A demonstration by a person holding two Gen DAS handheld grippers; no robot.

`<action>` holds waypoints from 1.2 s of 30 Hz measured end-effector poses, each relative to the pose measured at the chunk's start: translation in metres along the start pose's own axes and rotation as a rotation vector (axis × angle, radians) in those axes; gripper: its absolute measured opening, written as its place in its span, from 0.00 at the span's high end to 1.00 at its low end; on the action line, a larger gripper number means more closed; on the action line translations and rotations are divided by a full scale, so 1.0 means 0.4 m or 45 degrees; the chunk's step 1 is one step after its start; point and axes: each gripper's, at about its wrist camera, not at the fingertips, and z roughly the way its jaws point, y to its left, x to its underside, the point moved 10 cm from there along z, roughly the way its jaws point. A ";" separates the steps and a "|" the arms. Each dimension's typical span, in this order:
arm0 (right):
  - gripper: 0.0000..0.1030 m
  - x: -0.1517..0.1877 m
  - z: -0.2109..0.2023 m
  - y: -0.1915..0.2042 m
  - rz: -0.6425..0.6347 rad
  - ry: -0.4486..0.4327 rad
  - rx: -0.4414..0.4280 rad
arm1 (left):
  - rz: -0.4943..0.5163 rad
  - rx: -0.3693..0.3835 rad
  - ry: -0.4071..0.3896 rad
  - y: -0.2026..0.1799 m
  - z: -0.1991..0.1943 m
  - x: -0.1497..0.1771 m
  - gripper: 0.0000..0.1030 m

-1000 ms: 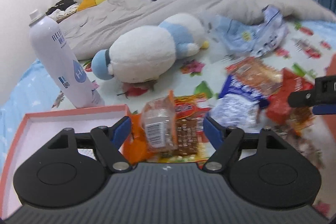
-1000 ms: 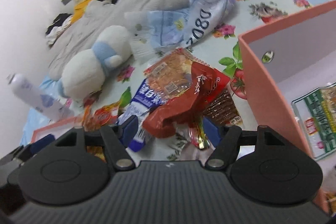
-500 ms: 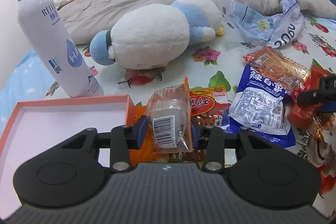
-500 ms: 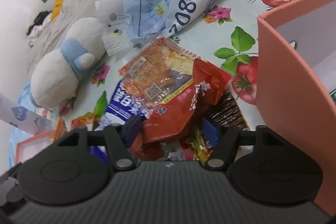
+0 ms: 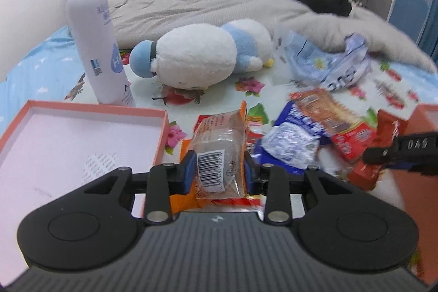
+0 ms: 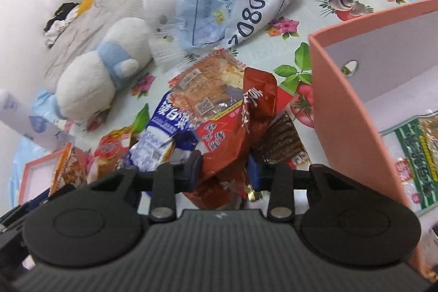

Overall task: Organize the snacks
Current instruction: 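Lift the bread bag and red bag and carry both toward the deep pink box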

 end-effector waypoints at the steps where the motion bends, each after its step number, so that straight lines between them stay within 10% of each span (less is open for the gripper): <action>1: 0.63 0.005 -0.015 0.000 -0.007 -0.004 -0.011 | -0.021 0.013 -0.008 -0.003 -0.019 0.004 0.62; 36: 0.63 0.260 -0.612 -0.016 -0.352 -0.251 -0.160 | -0.226 0.297 -0.110 -0.186 -0.621 0.177 0.62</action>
